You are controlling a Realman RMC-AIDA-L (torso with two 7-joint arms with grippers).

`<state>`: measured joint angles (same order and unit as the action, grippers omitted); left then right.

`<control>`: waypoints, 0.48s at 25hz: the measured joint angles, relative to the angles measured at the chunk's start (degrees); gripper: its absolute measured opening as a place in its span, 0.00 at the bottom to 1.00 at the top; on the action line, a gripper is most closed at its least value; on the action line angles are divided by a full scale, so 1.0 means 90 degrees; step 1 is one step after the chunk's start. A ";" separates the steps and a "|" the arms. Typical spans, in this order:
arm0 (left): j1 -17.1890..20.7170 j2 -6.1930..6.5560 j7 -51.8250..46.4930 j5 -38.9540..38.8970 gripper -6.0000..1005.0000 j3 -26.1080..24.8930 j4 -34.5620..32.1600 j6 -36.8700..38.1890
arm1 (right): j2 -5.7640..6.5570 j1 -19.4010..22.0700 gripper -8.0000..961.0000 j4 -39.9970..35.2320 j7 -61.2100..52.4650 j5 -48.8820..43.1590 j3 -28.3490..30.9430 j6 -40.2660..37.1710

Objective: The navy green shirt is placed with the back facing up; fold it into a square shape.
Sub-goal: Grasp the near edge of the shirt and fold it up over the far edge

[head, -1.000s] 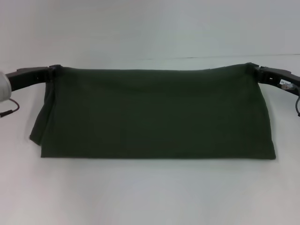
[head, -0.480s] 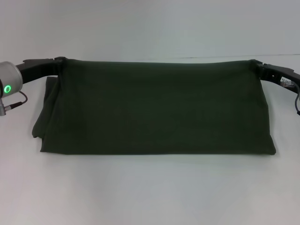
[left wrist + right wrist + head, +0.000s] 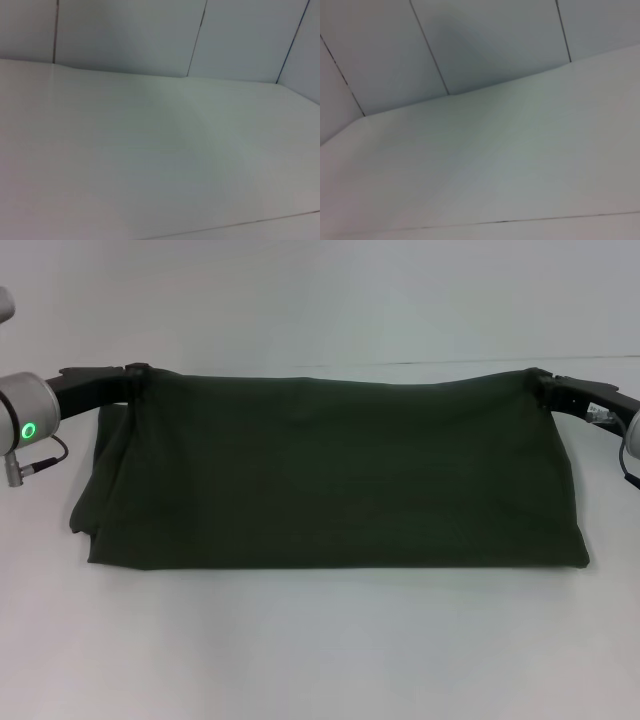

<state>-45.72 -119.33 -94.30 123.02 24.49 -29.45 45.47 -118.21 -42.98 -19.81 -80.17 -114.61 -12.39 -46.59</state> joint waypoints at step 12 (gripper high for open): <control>0.0012 -0.0094 0.0000 -0.0231 0.15 0.0143 -0.0050 -0.0499 | 0.0011 -0.0085 0.11 -0.0019 -0.0036 0.0000 -0.0199 0.0349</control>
<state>-45.61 -120.18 -94.30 120.94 25.77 -29.90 40.98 -118.11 -43.74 -19.99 -80.50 -114.60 -14.18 -43.45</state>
